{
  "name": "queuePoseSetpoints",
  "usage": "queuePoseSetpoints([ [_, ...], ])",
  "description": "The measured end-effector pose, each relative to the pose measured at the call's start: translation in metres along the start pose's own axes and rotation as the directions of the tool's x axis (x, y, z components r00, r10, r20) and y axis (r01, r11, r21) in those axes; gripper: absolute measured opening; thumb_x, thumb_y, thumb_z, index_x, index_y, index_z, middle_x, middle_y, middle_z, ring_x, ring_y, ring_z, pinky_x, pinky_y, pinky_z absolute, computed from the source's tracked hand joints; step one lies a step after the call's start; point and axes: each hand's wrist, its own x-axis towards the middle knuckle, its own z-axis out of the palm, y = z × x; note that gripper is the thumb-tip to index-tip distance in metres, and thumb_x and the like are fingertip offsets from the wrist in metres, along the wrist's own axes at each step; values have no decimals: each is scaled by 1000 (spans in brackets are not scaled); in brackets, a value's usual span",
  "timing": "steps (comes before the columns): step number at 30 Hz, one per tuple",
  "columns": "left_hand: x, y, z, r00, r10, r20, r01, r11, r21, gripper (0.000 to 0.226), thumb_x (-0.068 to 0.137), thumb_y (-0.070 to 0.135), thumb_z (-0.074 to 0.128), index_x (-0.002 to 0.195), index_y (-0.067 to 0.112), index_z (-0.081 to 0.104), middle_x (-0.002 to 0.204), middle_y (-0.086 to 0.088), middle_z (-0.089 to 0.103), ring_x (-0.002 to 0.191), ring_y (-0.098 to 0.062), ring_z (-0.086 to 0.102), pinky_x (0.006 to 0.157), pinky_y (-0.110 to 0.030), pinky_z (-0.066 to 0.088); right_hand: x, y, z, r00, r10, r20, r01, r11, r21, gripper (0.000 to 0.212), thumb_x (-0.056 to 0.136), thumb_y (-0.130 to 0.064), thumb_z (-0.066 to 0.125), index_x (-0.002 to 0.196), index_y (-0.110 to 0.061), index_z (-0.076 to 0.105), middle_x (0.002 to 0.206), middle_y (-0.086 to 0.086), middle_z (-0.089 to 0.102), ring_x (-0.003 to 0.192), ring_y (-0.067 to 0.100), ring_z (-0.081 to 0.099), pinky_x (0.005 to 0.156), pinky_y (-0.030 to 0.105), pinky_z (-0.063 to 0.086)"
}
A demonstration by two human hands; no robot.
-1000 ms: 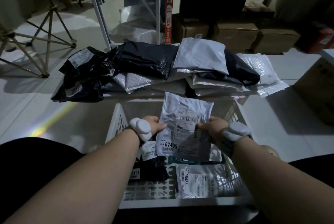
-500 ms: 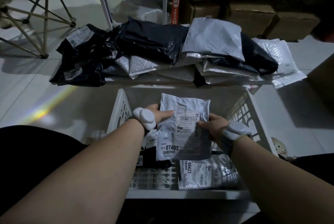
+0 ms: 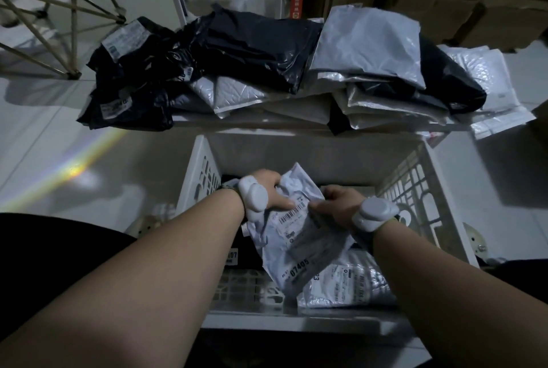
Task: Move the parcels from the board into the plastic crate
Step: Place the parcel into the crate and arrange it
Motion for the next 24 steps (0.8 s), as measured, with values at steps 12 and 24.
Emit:
queuePoseSetpoints([
  [12,0,-38,-2,975,-217,-55,129,748,-650,28,82,18,72,107,8,67,106,-13,71,96,-31,68,92,-45,53,13,23,-15,951,275,142,-305,911,278,17,92,-20,62,106,-11,62,89,10,69,82,27,66,74,39,53],
  [24,15,-61,9,926,-371,-72,336,896,-290,24,91,19,60,104,-1,66,107,-15,67,96,-26,60,61,-21,38,37,44,14,951,308,0,-301,929,-214,19,93,-8,54,79,-19,47,106,16,56,84,21,53,63,26,48],
])
